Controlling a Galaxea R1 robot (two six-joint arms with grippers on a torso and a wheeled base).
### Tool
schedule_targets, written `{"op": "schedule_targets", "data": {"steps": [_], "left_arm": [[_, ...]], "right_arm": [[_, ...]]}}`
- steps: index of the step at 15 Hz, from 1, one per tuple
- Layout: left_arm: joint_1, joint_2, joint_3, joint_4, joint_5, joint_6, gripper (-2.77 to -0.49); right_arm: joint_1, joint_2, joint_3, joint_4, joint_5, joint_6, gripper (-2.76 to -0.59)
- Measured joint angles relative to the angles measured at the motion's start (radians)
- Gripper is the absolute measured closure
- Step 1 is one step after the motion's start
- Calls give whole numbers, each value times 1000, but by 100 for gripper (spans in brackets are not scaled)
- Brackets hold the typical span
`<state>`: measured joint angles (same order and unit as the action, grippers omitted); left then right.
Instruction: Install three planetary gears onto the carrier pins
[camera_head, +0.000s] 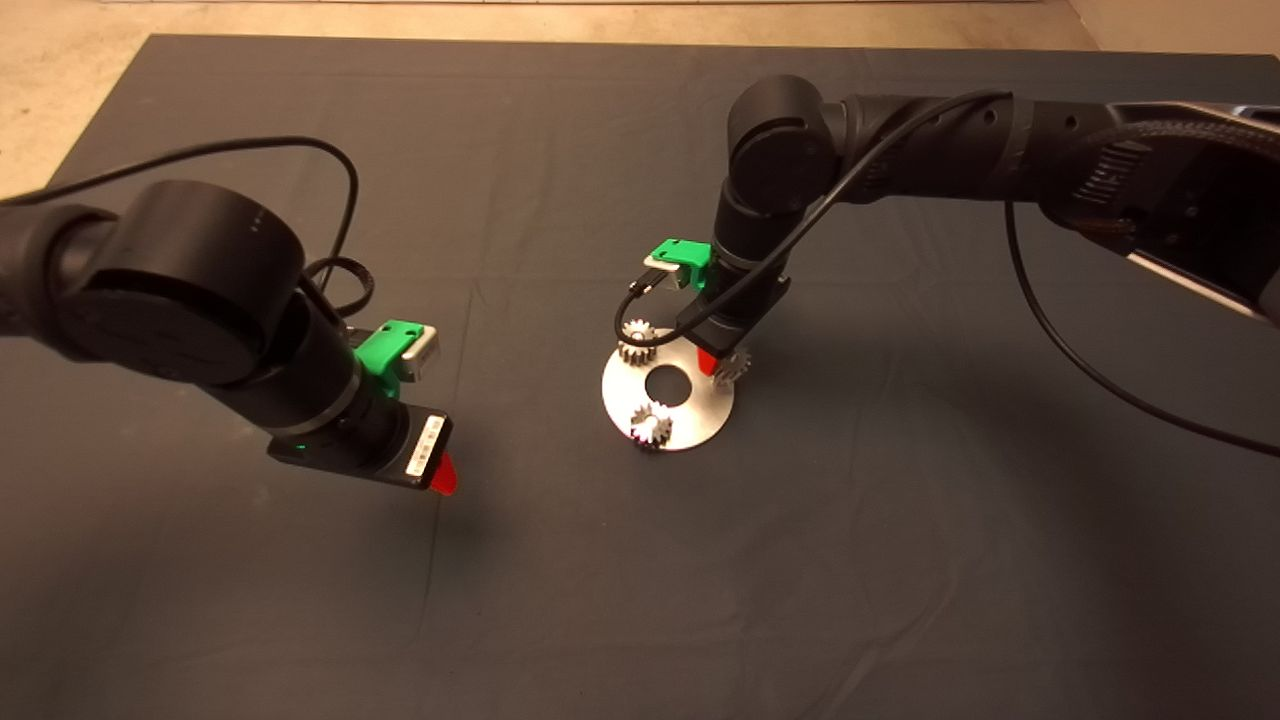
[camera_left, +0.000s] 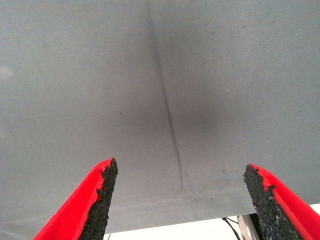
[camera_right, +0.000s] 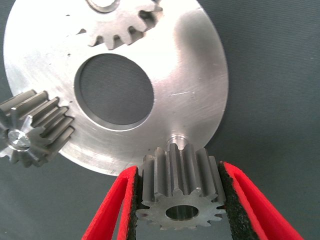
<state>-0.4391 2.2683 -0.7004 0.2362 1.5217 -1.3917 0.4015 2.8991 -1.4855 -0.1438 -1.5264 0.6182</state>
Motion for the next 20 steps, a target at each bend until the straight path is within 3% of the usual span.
{"op": "schedule_targets", "data": {"steps": [20], "left_arm": [[0,0,3,0,0,0,-178]], "right_arm": [[0,7,0,3,-3,1,-100]]}}
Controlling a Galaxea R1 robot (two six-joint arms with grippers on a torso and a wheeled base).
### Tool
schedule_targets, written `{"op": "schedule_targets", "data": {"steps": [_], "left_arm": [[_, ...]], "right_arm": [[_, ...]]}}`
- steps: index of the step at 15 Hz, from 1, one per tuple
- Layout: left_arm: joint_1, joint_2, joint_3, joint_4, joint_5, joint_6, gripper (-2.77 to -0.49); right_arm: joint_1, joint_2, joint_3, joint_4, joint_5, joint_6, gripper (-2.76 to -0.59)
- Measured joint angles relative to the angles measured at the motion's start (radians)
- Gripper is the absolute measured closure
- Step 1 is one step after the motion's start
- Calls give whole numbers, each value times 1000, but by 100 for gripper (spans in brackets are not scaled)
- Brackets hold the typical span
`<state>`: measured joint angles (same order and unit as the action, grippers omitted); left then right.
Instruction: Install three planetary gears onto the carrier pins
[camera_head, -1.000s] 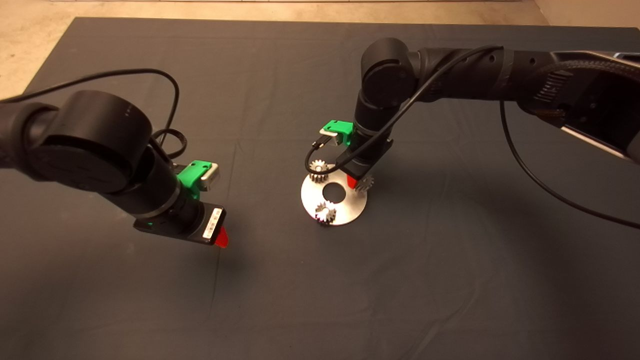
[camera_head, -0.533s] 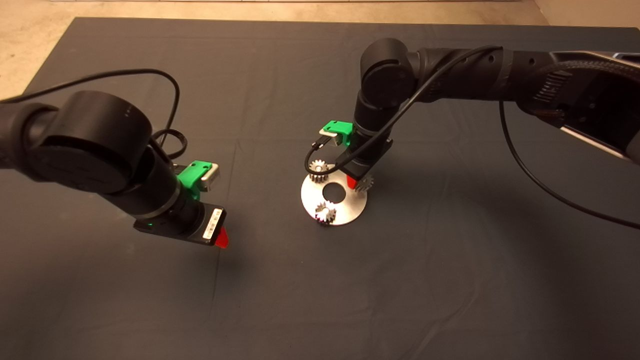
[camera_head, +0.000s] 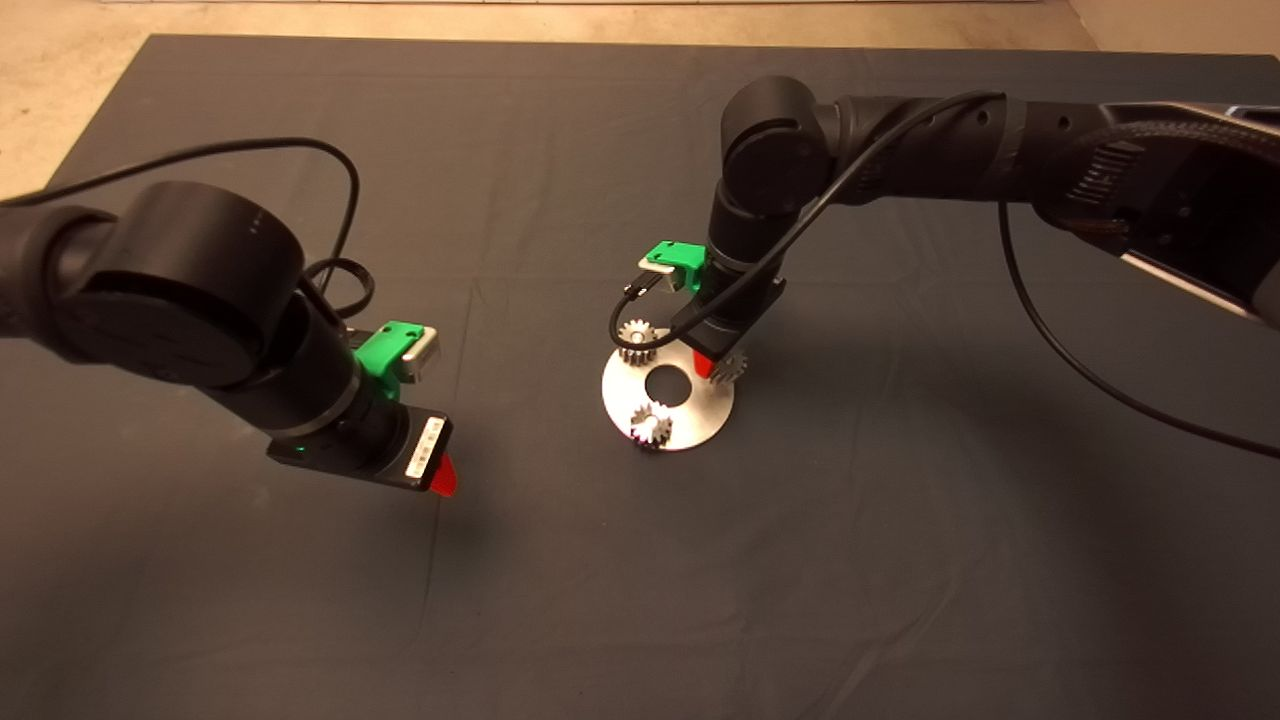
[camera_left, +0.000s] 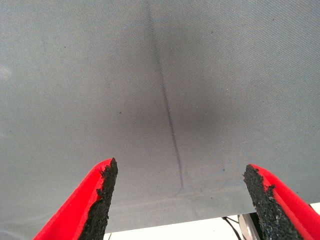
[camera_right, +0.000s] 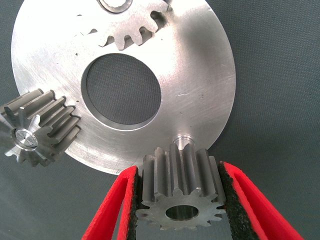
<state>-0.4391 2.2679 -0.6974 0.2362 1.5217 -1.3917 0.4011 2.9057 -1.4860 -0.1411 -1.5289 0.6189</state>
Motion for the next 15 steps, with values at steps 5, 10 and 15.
{"op": "schedule_targets", "data": {"steps": [5,10,15], "left_arm": [[0,0,0,0,0,0,-183],[0,0,13,0,0,0,-191],[0,-1,13,0,0,0,-194]], "right_arm": [[0,0,-2,0,0,0,-100],[0,0,-4,0,0,0,-100],[0,0,-6,0,0,0,-101]]}}
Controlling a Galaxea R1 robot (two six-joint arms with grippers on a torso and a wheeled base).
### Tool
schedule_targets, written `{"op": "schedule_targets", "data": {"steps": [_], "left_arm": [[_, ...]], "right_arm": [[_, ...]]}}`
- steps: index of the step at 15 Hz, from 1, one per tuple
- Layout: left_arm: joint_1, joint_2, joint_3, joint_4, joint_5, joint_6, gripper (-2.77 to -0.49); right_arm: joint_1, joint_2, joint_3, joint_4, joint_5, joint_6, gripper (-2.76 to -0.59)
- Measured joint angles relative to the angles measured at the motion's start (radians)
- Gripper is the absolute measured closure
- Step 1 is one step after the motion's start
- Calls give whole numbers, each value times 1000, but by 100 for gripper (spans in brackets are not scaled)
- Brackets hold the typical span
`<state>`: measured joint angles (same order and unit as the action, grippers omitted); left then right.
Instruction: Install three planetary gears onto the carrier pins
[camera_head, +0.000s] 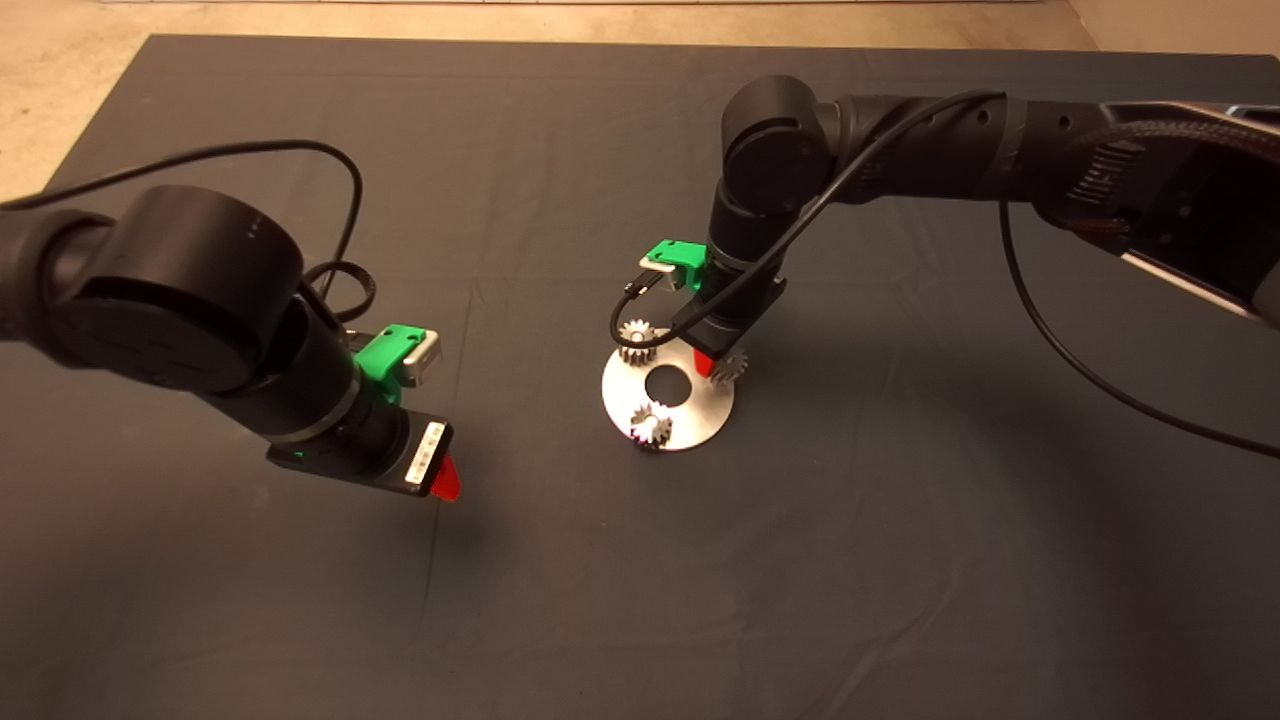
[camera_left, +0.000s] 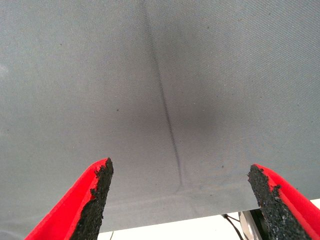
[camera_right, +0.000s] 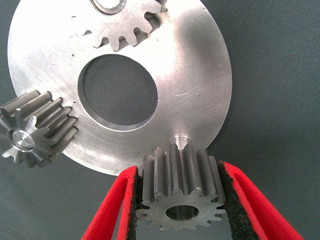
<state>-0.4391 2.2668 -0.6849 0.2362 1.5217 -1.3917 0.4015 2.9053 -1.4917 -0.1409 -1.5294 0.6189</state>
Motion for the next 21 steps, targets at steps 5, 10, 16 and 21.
{"op": "schedule_targets", "data": {"steps": [5,10,16,21], "left_arm": [[0,-2,0,0,0,0,-207],[-2,-5,9,0,0,-1,-207],[-2,-15,15,0,0,-3,-207],[-2,-21,16,0,0,-3,-207]], "right_arm": [[0,-5,-2,0,0,0,-100],[0,-8,-2,0,0,0,-100],[0,-1,-3,0,-5,0,-100],[0,23,-4,0,-6,0,-100]]}}
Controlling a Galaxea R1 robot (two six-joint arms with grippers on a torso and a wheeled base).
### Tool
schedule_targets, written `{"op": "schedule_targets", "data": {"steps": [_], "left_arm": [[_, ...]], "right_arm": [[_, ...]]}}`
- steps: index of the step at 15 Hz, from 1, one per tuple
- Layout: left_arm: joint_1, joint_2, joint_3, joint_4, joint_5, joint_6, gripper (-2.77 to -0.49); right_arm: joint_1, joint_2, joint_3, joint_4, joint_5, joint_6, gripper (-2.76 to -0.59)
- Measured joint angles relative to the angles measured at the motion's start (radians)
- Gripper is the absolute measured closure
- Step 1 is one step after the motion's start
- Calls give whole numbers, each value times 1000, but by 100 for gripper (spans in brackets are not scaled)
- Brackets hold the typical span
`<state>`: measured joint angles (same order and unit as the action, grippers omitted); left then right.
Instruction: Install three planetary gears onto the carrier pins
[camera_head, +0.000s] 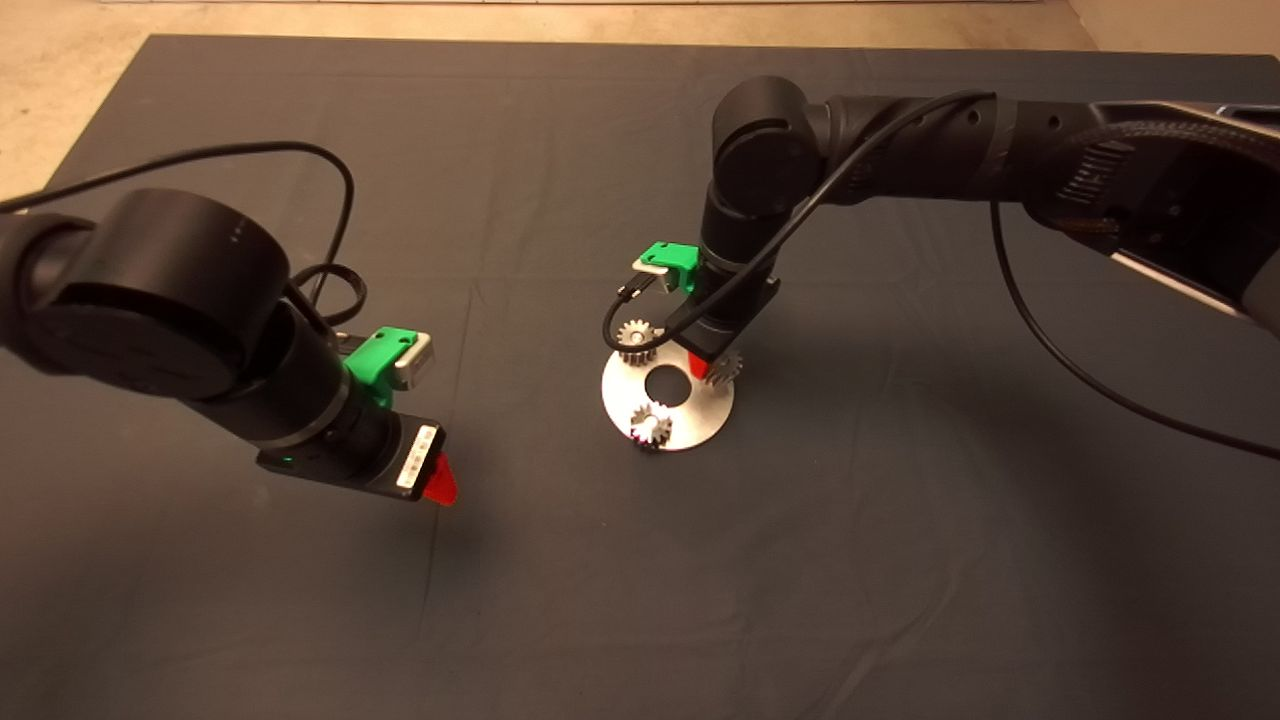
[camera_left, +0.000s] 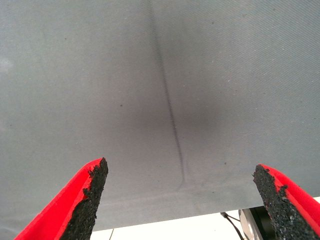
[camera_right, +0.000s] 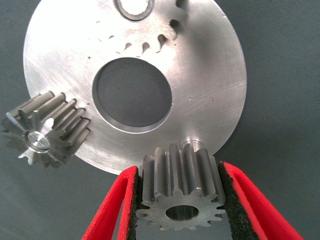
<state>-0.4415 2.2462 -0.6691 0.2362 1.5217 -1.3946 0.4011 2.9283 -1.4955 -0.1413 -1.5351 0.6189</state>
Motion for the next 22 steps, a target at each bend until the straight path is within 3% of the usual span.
{"op": "schedule_targets", "data": {"steps": [18,22], "left_arm": [[0,-6,15,0,0,0,-207],[0,-29,26,0,0,-3,-207]], "right_arm": [[1,-13,-21,1,5,0,-100],[1,-9,-22,1,1,0,-100]]}}
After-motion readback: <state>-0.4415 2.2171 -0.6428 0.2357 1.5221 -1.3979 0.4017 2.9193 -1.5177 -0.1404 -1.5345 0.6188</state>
